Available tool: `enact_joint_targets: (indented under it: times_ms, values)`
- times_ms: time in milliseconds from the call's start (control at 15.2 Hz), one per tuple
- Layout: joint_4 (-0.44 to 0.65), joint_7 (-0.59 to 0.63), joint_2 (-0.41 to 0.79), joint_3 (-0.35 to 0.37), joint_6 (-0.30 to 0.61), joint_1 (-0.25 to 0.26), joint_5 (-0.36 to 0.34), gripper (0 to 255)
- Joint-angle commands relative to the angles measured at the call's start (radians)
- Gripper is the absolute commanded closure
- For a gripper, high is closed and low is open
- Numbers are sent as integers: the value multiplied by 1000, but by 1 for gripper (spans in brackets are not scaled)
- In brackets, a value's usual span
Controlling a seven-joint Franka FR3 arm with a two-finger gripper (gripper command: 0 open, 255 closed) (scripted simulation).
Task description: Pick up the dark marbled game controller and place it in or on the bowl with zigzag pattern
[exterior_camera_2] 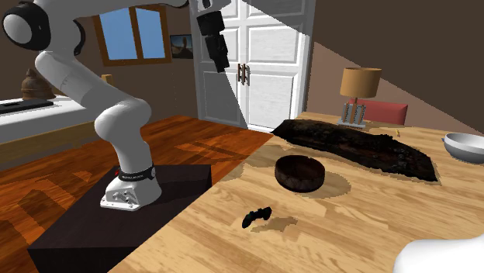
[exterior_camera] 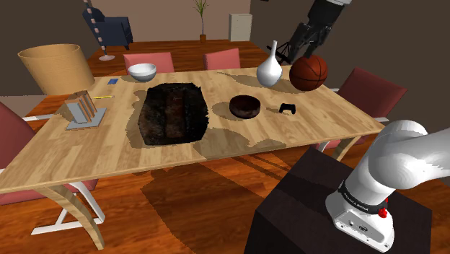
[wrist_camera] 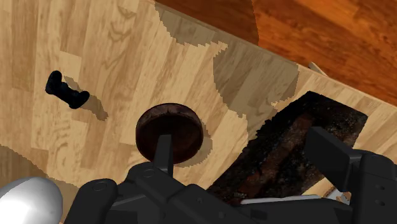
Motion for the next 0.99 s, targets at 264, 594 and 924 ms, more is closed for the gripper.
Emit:
enact_joint_targets:
  times_ms: [264, 594, 924]
  values:
    - [-100, -62, 5, -46, 97, -18, -43, 0]
    - [-201, -139, 41, -110, 228, -45, -99, 0]
    - [-273, -214, 114, -180, 370, -75, -155, 0]
